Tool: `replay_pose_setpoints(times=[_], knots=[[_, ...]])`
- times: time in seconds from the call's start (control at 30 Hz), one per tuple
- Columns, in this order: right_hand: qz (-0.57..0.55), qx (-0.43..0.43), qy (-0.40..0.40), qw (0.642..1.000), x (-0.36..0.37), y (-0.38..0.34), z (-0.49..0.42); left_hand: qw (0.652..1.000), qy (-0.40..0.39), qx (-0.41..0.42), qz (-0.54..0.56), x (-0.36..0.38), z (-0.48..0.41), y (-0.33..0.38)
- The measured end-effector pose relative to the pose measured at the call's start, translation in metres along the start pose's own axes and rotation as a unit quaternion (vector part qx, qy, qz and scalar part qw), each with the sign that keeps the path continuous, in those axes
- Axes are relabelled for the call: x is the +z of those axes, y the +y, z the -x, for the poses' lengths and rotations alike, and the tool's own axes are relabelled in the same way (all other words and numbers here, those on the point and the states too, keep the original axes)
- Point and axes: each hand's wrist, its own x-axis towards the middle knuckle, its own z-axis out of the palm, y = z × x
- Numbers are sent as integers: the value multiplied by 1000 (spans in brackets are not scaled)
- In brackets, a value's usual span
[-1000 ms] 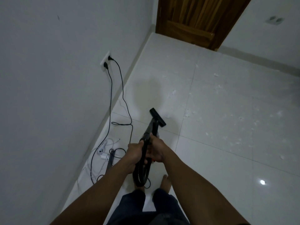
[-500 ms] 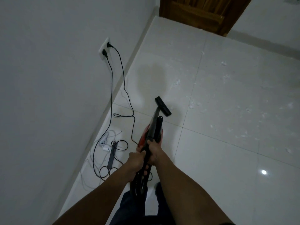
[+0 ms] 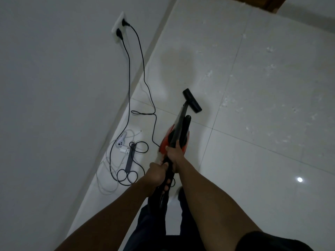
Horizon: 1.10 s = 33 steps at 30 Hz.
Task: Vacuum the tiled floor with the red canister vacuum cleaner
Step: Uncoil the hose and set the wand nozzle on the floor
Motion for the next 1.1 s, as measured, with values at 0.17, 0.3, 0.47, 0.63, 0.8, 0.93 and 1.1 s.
replay_pose_setpoints(times=[0.17, 0.3, 0.47, 0.63, 0.8, 0.93, 1.1], knots=[[37, 3, 9, 999, -8, 4, -6, 999, -22, -22, -12, 3, -8, -1], [136, -10, 29, 990, -12, 6, -19, 999, -30, -38, -11, 9, -14, -4], [239, -67, 72, 966, -12, 15, -26, 997, -47, -58, 8, 7, -16, -4], [302, -58, 72, 949, -18, 14, -37, 995, -70, -70, 26, 14, -11, 0], [350, -60, 58, 933, -24, -6, -47, 992, -82, -62, 72, 24, -9, 14], [411, -65, 30, 909, -21, -42, -57, 988, -55, 19, 145, 33, -13, 25], [471, -90, 39, 876, -21, -68, -63, 981, -46, 29, 186, 40, -22, 35]])
